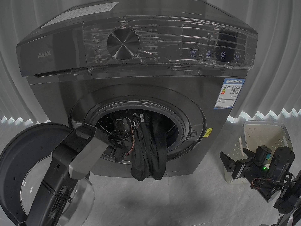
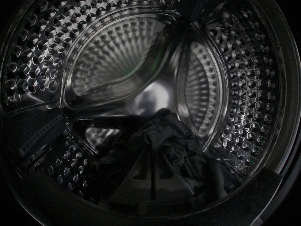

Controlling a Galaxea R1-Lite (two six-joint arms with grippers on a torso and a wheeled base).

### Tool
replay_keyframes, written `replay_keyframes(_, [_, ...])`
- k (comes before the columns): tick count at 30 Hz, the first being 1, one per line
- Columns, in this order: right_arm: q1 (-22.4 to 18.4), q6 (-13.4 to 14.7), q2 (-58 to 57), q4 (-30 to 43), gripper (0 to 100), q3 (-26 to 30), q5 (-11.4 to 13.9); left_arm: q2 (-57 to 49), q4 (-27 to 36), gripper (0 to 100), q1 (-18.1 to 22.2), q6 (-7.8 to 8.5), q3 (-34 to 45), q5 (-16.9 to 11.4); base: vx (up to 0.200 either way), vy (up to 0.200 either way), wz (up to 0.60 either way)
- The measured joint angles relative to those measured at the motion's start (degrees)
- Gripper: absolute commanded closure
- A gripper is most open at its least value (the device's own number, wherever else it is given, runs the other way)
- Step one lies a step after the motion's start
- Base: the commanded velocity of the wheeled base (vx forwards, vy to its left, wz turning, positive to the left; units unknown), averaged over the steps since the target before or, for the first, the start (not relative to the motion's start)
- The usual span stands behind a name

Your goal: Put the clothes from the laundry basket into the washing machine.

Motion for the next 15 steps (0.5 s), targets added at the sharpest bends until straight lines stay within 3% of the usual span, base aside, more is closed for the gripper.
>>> replay_keyframes(1, [0.0,0.0,0.0,0.0,0,0.0,0.0,0.1,-0.1,0,0.2,0.01,-0.4,0.0,0.000,0.000,0.00])
replay_keyframes(8, [0.1,0.2,0.0,0.1,0,0.0,-0.1,-0.2,-0.9,0,-0.1,-0.56,0.9,0.0,0.000,0.000,0.00])
replay_keyframes(15, [0.2,0.2,0.0,0.1,0,0.0,-0.1,-4.4,-0.2,0,-1.8,-0.89,12.8,-0.5,0.000,0.000,0.00])
